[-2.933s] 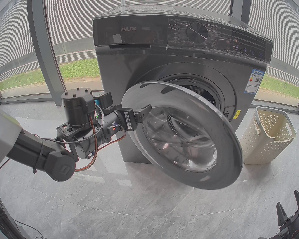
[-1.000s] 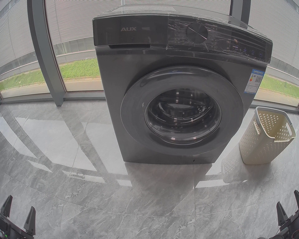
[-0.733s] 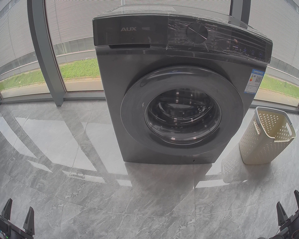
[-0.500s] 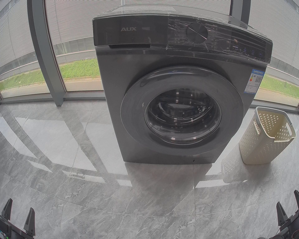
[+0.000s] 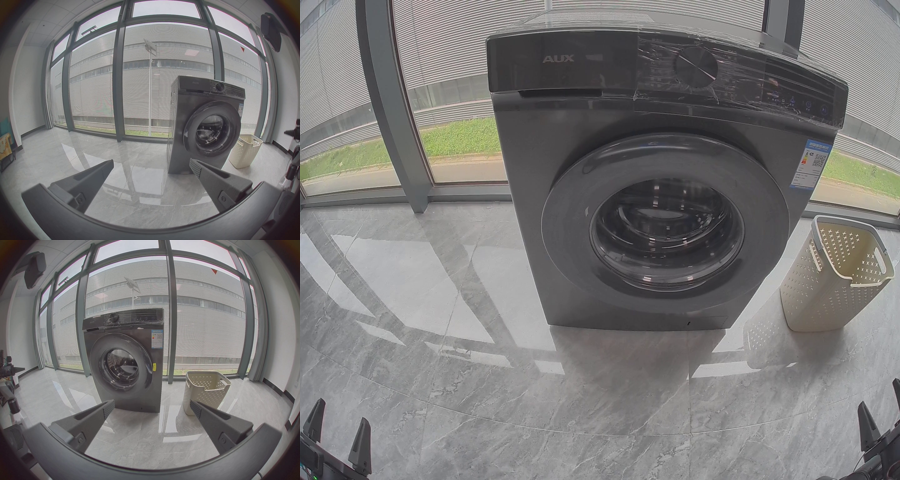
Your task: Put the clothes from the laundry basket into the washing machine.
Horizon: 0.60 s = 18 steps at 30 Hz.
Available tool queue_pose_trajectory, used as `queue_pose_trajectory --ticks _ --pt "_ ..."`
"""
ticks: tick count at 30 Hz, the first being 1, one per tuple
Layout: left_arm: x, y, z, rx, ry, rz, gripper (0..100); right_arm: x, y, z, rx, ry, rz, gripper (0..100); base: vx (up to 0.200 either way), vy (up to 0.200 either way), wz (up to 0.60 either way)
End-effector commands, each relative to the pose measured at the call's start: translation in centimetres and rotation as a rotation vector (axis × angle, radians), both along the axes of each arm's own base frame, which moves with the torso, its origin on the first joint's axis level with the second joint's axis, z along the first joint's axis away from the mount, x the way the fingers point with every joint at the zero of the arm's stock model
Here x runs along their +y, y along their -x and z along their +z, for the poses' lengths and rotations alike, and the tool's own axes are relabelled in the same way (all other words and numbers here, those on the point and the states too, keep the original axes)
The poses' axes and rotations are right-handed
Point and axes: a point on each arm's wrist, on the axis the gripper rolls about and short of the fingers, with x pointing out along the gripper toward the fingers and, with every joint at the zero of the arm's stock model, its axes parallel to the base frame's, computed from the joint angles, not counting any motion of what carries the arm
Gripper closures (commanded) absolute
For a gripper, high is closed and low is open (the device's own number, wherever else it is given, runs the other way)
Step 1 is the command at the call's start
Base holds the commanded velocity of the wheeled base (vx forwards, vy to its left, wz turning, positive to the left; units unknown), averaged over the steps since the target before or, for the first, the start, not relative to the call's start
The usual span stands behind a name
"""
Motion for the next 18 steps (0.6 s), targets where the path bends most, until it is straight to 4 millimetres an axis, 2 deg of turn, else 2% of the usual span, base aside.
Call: queue_pose_trajectory --ticks 1,2,4,7,8,10,11,15,16,18 --pt "0.0 0.0 -0.5 0.007 -0.007 0.001 0 0.0 1.4 3.8 -0.188 0.005 0.017 0 0.000 0.000 0.00" --pt "0.0 -0.1 -0.7 0.025 -0.022 -0.012 0 0.1 1.7 4.6 -0.205 0.010 0.044 0 0.000 0.000 0.00" --pt "-0.1 0.0 -0.8 0.046 -0.066 -0.067 0 0.3 1.9 4.9 -0.168 0.020 0.156 0 0.000 0.000 0.00" --pt "-0.2 -0.1 -0.9 0.044 -0.045 -0.095 0 0.9 1.8 3.6 -0.031 0.004 0.429 0 0.000 0.000 0.00" --pt "-0.2 -0.1 -0.9 0.044 -0.043 -0.095 0 0.9 1.7 3.5 -0.024 0.001 0.439 0 0.000 0.000 0.00" --pt "-0.2 -0.1 -0.9 0.043 -0.042 -0.092 0 1.3 1.1 3.1 0.104 -0.093 0.580 0 0.000 0.000 0.00" --pt "-0.2 -0.1 -0.9 0.043 -0.045 -0.093 0 1.3 0.8 3.2 0.131 -0.113 0.611 100 0.000 0.000 0.00" --pt "-0.2 -0.1 -0.9 0.042 -0.043 -0.080 0 1.5 -0.2 4.1 0.187 -0.145 0.735 100 0.000 0.000 0.00" --pt "-0.2 -0.1 -0.9 0.042 -0.043 -0.080 0 1.5 -0.2 4.1 0.187 -0.145 0.735 100 0.000 -0.200 0.00" --pt "-0.1 -0.1 -0.9 0.042 -0.048 -0.067 0 1.6 -1.5 5.1 0.205 -0.153 0.782 100 0.000 -0.200 0.00"
